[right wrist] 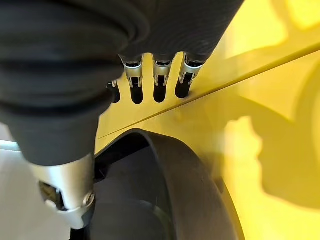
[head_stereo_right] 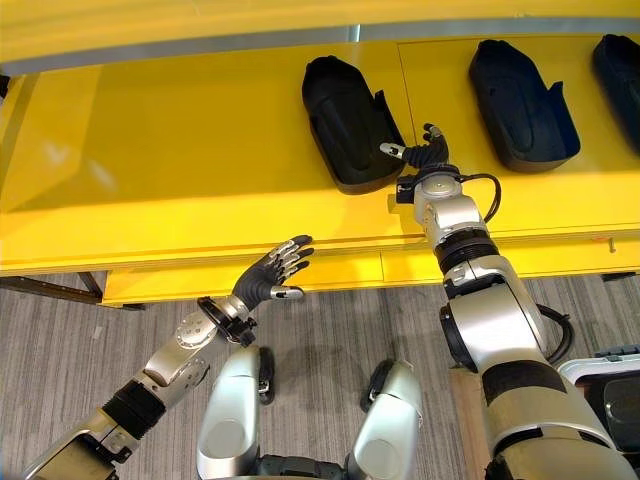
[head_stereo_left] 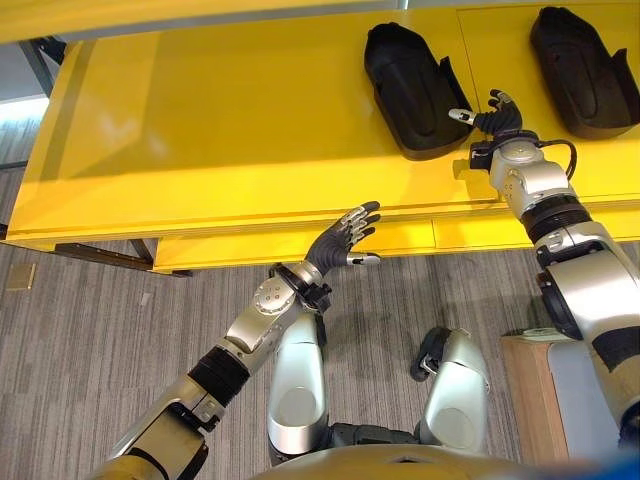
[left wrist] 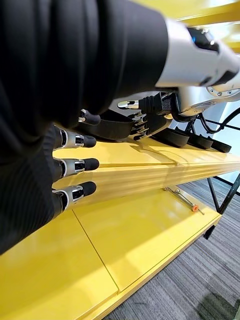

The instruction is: Move parts from the plastic box to the shelf.

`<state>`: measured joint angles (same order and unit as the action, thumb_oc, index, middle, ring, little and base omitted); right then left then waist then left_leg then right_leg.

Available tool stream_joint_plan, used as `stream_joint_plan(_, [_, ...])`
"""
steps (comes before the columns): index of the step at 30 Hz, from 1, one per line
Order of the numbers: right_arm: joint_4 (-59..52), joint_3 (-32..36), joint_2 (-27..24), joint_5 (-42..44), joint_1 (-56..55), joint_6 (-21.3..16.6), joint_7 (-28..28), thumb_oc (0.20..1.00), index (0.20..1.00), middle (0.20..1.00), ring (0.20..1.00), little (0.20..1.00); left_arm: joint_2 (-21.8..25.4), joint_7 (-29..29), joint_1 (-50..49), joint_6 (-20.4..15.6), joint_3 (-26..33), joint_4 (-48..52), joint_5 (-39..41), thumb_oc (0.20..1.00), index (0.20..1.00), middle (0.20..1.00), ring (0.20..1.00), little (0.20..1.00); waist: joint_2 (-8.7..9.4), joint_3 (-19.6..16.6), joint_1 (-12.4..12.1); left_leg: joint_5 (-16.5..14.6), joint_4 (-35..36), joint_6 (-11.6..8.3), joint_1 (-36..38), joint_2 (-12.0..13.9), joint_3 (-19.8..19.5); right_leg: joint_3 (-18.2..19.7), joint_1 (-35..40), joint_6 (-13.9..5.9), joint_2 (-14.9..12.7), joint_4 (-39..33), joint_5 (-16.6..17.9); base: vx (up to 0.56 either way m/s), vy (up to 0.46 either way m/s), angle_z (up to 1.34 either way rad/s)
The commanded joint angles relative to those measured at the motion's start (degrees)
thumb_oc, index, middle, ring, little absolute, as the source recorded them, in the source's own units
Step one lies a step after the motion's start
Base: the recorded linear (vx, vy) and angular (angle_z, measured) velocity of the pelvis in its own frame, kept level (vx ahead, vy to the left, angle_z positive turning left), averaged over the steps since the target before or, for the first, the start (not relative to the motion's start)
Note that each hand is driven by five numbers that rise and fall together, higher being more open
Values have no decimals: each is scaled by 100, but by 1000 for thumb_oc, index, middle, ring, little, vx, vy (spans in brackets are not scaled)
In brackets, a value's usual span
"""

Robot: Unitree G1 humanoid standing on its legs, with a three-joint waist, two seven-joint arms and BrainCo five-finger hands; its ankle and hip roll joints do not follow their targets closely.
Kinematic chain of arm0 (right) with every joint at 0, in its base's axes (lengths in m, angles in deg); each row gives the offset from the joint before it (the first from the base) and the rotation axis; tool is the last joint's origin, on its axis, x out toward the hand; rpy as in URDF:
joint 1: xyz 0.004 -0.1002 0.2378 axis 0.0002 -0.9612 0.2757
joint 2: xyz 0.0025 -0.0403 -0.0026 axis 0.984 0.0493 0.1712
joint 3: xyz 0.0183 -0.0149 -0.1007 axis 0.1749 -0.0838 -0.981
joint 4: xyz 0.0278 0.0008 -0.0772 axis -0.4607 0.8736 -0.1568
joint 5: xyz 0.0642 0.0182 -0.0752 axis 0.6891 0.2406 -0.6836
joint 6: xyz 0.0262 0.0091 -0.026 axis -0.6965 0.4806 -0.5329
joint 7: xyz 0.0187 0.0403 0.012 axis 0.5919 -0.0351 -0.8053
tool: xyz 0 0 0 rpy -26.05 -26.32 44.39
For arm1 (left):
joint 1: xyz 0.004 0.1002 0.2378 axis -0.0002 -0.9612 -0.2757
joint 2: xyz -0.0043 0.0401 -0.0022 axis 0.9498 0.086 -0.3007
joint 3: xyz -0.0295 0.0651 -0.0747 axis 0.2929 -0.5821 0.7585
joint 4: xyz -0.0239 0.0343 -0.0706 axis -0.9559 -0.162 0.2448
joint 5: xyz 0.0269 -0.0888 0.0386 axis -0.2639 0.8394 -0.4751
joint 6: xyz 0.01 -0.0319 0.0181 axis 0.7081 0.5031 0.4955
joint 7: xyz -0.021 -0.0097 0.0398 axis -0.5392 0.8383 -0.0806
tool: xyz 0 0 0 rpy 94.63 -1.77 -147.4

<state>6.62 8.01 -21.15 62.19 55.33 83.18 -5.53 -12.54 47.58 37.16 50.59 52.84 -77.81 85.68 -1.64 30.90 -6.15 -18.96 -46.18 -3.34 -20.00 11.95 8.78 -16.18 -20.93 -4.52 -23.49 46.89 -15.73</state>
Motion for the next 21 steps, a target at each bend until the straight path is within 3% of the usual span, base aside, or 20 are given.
stream_joint_plan(1, [-78, 157, 264, 283, -281, -25, -158, 1000, 1000, 1000, 1000, 1000, -97, -151, -99, -162, 43, 429, -51, 1000, 1000, 1000, 1000, 1000, -137, -131, -194, 369, 629, 227, 157, -90, 326, 154, 200, 54, 259, 729, -376, 0, 0, 0])
stream_joint_plan(13, [-107, 201, 444, 528, -559, 106, -416, 1000, 1000, 1000, 1000, 1000, -68, -137, -176, -277, 138, 503, -122, 1000, 1000, 1000, 1000, 1000, -139, -126, -221, 363, 624, 265, 200, -132, 321, 134, 279, 71, 271, 684, -363, -1, -3, 0])
stream_joint_plan(18, [-254, 229, 637, 549, -907, 162, -425, 1000, 1000, 1000, 1000, 1000, -35, 155, -231, -830, 387, 723, -289, 1000, 1000, 1000, 1000, 1000, -132, -143, -250, 445, 822, 287, 333, -173, 317, 117, 421, 60, 294, 514, -298, 0, 0, 0])
stream_joint_plan(21, [-286, 282, 710, 534, -1049, 166, -433, 1000, 1000, 1000, 1000, 1000, 29, 437, -233, -944, 625, 923, -424, 1000, 1000, 1000, 1000, 1000, -134, -154, -285, 510, 918, 283, 384, -175, 302, 97, 489, 55, 303, 434, -262, -11, -7, 1])
